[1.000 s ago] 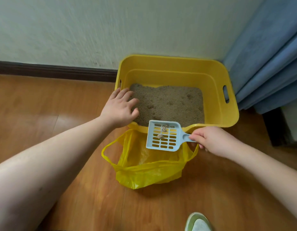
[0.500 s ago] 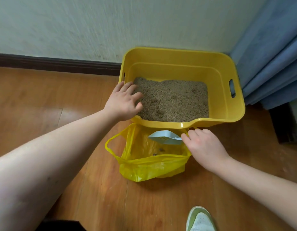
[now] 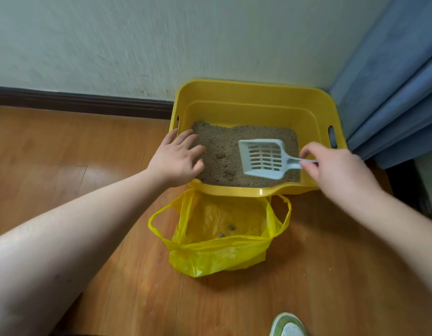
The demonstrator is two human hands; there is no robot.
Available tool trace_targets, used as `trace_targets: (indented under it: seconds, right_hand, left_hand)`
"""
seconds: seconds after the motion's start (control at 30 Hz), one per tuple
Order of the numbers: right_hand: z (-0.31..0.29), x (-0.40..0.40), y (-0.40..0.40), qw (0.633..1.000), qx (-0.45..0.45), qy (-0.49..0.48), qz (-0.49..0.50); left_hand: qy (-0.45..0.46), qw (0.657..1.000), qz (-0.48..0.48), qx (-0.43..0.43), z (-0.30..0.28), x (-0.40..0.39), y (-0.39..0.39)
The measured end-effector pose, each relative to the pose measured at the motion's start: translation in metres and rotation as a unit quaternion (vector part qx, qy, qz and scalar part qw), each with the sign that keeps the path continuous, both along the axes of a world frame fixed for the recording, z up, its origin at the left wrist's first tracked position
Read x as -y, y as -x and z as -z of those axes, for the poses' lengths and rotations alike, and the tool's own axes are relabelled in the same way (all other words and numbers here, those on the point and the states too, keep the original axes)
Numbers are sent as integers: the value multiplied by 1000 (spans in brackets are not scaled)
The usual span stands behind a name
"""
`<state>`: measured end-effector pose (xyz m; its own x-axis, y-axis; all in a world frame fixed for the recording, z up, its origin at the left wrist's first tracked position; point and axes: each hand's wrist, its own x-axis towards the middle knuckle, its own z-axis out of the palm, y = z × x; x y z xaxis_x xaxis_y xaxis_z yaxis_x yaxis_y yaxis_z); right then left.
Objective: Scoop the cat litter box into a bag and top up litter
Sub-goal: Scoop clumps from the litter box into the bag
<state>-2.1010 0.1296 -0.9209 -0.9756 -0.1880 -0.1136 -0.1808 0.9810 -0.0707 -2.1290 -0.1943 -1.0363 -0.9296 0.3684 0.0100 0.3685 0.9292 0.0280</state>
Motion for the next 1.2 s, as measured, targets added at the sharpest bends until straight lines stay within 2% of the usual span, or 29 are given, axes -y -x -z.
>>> trace_targets:
  seconds: [0.2, 0.37, 0.43, 0.6, 0.73, 0.9, 1.03, 1.2]
  right_hand:
    - [47, -49, 78, 982, 129, 18, 137]
    - [64, -56, 110, 974, 167, -8, 155]
    - [64, -54, 123, 973, 167, -40, 157]
    - [53, -49, 143, 978, 73, -159, 110]
    - [44, -37, 155, 961, 95, -250, 69]
    - [66, -37, 180, 969, 101, -219, 55]
    - [79, -49, 204, 976, 111, -169, 78]
    - [89, -56, 226, 972, 131, -158, 110]
  left_hand:
    - [-4, 1000, 3, 4, 1, 1, 0]
    - [-7, 1000, -2, -11, 2, 1, 0]
    - [-2, 1000, -2, -14, 3, 1, 0]
    - [9, 1000, -7, -3, 2, 1, 2]
    - [7, 1000, -5, 0, 1, 0, 3]
    - [12, 1000, -2, 4, 0, 0, 3]
    - [18, 1000, -1, 11, 0, 0, 3]
    - [24, 1000, 1, 18, -1, 0, 4]
